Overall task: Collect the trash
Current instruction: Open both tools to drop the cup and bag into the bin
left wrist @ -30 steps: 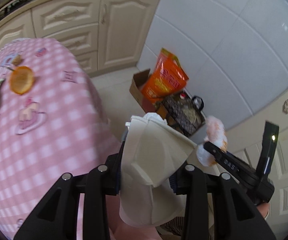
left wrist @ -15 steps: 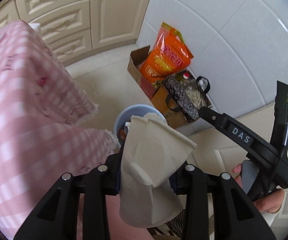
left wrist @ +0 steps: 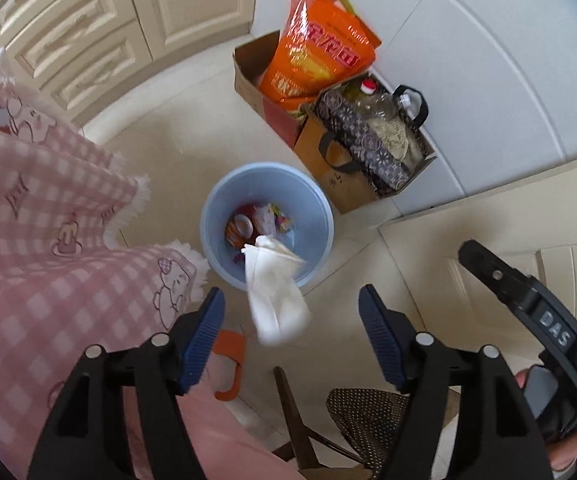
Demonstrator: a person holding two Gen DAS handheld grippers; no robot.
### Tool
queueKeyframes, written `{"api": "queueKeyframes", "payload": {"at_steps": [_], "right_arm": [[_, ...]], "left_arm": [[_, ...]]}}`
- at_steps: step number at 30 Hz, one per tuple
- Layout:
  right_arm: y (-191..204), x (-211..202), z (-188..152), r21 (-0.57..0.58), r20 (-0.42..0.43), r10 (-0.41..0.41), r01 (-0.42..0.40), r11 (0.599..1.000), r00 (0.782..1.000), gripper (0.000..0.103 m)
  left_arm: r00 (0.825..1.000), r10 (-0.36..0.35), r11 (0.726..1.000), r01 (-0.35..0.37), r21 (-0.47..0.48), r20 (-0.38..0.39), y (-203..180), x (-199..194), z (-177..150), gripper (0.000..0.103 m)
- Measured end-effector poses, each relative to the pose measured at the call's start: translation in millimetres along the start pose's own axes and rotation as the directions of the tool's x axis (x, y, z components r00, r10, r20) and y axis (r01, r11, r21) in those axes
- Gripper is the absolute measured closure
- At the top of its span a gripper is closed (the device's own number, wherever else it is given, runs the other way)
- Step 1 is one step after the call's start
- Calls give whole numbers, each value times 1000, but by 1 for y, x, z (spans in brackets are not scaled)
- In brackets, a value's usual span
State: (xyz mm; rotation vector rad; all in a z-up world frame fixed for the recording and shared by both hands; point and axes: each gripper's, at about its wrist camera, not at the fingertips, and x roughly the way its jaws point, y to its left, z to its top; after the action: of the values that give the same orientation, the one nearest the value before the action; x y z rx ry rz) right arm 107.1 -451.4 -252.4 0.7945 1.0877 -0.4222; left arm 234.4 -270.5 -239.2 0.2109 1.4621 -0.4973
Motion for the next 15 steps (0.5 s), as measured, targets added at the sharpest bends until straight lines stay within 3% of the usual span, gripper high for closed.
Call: {"api": "queueKeyframes", "payload": {"at_steps": [3,15], "right_arm": [[-3,1,-3,15,-14,26,-26,1000,1000,22],[10,-7,-8,-20,-9,54,-55,998,998,22]], "left_arm": [[999,35,999,-35,-30,-1,6,2,-1,35],[999,26,999,-24,-46,42,14,-17,-7,35]]}}
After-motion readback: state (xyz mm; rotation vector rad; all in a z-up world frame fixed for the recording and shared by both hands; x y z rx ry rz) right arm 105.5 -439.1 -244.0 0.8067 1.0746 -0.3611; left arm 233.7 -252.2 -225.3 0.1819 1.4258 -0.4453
